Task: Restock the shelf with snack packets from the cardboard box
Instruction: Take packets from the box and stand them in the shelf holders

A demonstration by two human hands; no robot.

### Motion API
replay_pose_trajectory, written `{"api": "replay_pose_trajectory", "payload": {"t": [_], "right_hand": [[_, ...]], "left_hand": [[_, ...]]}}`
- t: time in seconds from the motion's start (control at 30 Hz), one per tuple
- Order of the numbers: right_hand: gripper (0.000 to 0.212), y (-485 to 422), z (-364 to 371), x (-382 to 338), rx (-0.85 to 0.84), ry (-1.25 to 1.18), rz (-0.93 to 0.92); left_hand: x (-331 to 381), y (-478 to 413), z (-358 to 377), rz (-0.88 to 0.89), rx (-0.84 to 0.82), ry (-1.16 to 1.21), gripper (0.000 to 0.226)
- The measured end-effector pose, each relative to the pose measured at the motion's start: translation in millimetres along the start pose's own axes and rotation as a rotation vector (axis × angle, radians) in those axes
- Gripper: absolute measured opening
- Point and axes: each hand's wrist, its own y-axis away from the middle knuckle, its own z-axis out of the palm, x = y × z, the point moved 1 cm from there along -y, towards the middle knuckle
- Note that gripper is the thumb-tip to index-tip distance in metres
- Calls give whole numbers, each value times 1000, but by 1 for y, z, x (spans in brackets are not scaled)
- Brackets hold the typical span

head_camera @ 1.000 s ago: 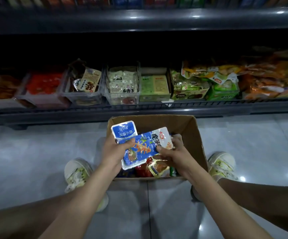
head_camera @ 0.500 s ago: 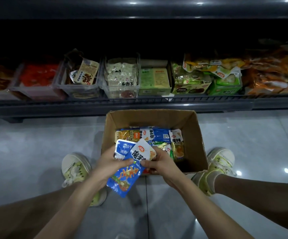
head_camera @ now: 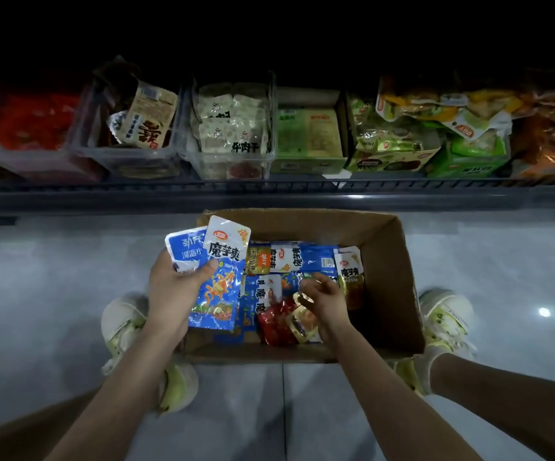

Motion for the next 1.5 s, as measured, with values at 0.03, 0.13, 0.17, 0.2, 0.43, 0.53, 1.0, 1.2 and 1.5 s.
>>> {"api": "replay_pose_trajectory", "payload": {"t": [0.03, 0.13, 0.17, 0.2, 0.43, 0.53, 1.0, 1.2, 1.5], "right_hand": [[49, -10, 1, 2, 23, -62, 25], [57, -38, 3, 10, 111, -149, 77], [57, -47, 3, 14, 131, -143, 89], [55, -55, 3, 18, 141, -124, 101], [46, -93, 11, 21, 244, -246, 128], [56, -100, 16, 18, 334, -361, 148], [15, -54, 10, -13, 474, -91, 27], [20, -8, -13, -27, 406, 3, -96], [25, 103, -38, -81, -9, -109, -292]], "left_hand": [[0, -5, 6, -5, -10, 2, 26], [-6, -19, 26, -22, -28, -14, 31], [-9, -23, 32, -29, -32, -26, 31], [-14, -26, 37, -39, -35, -34, 30], [-35, -36, 62, -67, -54, -89, 26], [-36, -36, 66, -67, -66, -107, 28], [-17, -15, 66, -63, -57, -89, 26], [-1, 14, 55, -30, -56, -16, 27], [27, 63, 28, 96, -53, 71, 28]]}}
